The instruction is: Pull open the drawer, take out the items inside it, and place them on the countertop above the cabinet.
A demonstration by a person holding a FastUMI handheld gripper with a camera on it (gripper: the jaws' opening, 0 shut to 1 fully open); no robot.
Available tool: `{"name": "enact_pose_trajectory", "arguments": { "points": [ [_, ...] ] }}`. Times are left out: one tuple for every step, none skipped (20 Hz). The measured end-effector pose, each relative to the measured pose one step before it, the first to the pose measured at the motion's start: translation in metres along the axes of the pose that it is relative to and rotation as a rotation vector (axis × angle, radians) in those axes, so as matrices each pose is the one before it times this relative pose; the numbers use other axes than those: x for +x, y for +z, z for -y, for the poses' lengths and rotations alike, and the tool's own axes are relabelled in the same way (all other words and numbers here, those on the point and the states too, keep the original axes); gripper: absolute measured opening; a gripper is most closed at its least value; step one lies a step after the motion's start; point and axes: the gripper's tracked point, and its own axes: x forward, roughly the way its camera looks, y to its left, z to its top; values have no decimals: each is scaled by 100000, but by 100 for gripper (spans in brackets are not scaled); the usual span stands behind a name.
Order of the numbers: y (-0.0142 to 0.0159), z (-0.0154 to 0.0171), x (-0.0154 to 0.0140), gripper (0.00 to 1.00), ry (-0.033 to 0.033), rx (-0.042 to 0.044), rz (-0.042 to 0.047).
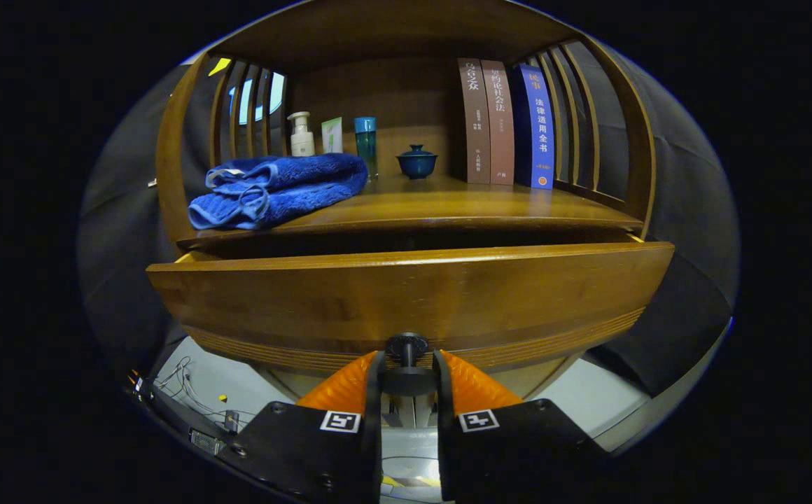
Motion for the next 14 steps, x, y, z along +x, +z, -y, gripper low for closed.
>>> {"name": "enact_pose_trajectory", "arguments": {
  "points": [
    [-414,14,-868,36,190,418,-544],
    [-435,86,-840,36,264,462,-691],
    [-455,14,-871,36,332,565,-583],
    [-464,96,-815,36,1,159,-738],
    [-453,85,-838,36,-57,383,-907],
    [-415,21,-816,36,101,1190,-659],
    [-414,15,-754,36,211,933,-427],
    [-396,82,-656,36,189,-12,-628],
    [-430,-5,-631,36,203,-196,-569],
    [-336,-6,-639,36,270,-191,-532],
    [-342,-3,-575,36,10,-392,-428],
    [-370,12,-526,36,3,-245,-410],
    [-325,-51,-414,36,119,106,-579],
    [-503,34,-255,36,162,464,-971]
  ]
}}
